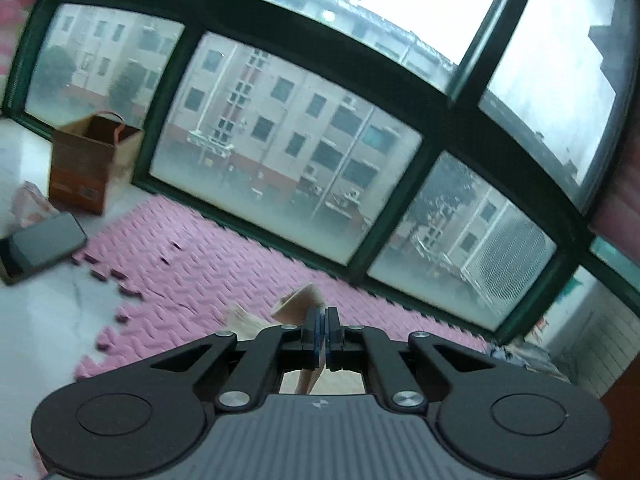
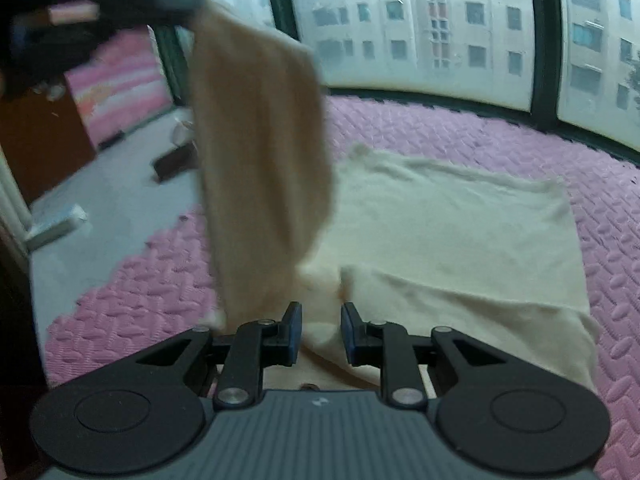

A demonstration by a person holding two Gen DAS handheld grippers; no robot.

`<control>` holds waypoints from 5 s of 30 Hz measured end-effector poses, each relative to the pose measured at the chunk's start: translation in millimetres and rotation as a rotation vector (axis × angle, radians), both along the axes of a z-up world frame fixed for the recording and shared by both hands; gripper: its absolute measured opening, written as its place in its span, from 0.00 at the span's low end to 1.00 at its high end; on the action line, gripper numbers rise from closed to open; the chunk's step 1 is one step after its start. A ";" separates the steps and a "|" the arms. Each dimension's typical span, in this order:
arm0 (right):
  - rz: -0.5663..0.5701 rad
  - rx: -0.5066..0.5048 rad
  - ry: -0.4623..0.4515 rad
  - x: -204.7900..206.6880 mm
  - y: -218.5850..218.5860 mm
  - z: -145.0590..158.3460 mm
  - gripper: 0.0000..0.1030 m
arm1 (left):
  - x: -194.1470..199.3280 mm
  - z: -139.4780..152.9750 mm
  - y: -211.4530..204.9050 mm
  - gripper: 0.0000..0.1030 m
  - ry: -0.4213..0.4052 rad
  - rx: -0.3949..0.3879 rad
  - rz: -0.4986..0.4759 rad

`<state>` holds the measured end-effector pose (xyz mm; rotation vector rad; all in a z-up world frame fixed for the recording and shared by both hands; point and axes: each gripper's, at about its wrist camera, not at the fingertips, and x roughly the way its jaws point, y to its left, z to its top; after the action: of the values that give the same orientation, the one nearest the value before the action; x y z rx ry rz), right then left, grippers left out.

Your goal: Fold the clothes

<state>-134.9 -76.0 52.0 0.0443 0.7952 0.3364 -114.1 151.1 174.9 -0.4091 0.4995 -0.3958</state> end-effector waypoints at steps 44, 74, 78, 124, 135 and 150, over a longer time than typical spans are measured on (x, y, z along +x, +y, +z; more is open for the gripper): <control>-0.019 0.129 0.036 -7.5 -2.6 -11.1 0.08 | 3.8 -12.7 -4.3 0.02 0.032 -0.006 -0.060; -0.257 -0.062 -0.049 -6.8 -99.1 8.1 0.18 | 2.1 -108.6 -59.5 0.31 0.232 0.406 -0.235; -0.264 -0.072 -0.015 -0.4 -99.5 -2.6 0.26 | 0.0 -121.6 -46.3 0.31 0.261 0.442 -0.220; -0.116 -0.175 -0.076 -37.3 -83.9 24.5 0.20 | -25.5 -110.0 -55.1 0.11 0.106 0.648 -0.449; 0.033 -0.217 -0.021 -44.7 -77.2 19.8 0.27 | -62.0 -123.9 -73.5 0.34 -0.043 0.881 -0.687; 0.323 -0.518 -0.145 -89.1 -36.4 -14.7 0.25 | -79.5 -144.7 -87.8 0.34 -0.181 0.945 -0.770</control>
<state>-223.9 -112.4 37.3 -0.5934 0.7253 0.4238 -193.5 63.3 30.2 0.7583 0.5960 -0.8634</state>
